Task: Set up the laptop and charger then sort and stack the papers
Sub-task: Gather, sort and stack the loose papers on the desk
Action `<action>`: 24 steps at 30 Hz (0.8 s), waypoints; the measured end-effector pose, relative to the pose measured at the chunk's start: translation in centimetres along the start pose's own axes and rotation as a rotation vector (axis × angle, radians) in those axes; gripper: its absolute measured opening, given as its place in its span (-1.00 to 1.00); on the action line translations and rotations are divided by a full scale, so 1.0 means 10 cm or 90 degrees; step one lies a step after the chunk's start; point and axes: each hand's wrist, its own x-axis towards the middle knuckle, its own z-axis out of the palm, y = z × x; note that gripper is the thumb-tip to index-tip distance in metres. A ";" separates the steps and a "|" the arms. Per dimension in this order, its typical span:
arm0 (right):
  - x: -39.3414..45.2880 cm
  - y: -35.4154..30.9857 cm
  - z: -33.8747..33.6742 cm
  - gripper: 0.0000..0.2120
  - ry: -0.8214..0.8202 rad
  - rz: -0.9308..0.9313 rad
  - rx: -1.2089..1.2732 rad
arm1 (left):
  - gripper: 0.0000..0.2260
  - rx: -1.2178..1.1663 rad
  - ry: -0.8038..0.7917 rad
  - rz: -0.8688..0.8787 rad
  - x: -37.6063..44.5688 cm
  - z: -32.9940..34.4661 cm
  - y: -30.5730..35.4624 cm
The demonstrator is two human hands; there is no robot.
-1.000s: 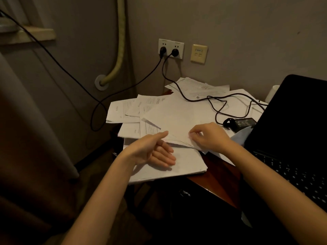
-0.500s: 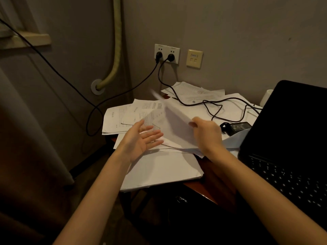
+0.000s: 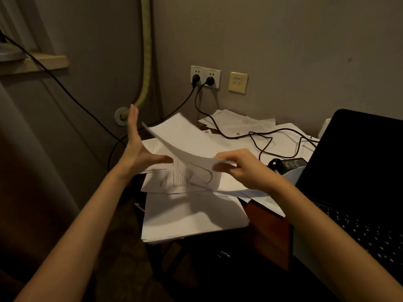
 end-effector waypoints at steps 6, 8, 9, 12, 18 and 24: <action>-0.02 0.04 -0.04 -0.86 -0.016 0.038 0.068 | -0.56 0.001 -0.156 0.162 -0.04 -0.16 0.11; -0.05 0.10 -0.09 -0.84 0.015 0.087 0.011 | -0.78 -0.126 -0.117 0.041 -0.08 -0.15 0.13; -0.06 0.16 -0.12 -0.70 0.002 0.131 -0.094 | -0.87 -0.145 -0.052 0.008 -0.08 -0.13 0.12; -0.11 0.34 -0.10 -0.45 -0.133 0.271 -0.476 | -0.95 -0.165 0.158 -0.047 -0.06 -0.07 0.09; -0.09 0.44 -0.07 -0.82 -0.014 0.238 -0.665 | -0.90 -0.407 0.272 -0.178 0.04 0.03 0.17; 0.07 0.22 -0.40 -0.83 0.382 0.148 -0.324 | -0.65 -0.521 0.166 -0.225 0.00 0.26 0.16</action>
